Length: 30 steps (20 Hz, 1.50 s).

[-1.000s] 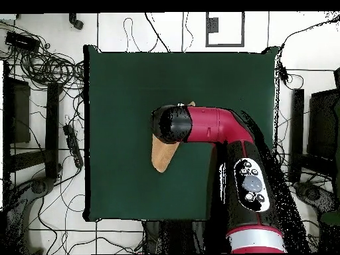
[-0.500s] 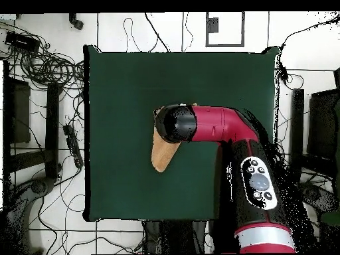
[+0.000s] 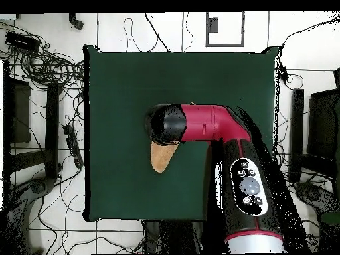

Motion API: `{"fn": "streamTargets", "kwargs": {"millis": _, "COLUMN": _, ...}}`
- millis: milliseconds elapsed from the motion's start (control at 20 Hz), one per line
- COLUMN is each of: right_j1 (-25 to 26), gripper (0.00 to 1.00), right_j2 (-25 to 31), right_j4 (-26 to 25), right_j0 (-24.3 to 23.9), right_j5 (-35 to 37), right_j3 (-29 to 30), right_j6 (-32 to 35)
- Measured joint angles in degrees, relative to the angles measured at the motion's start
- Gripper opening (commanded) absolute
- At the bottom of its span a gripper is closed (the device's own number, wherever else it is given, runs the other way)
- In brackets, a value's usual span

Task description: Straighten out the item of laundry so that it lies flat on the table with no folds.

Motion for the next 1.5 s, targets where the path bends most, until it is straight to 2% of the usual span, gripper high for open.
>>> {"fn": "streamTargets", "kwargs": {"millis": 1500, "right_j1": -9.82, "gripper": 0.0, "right_j2": -0.01, "right_j4": -0.21, "right_j0": 1.09, "right_j5": 18.34, "right_j3": 0.04, "right_j6": 0.0}}
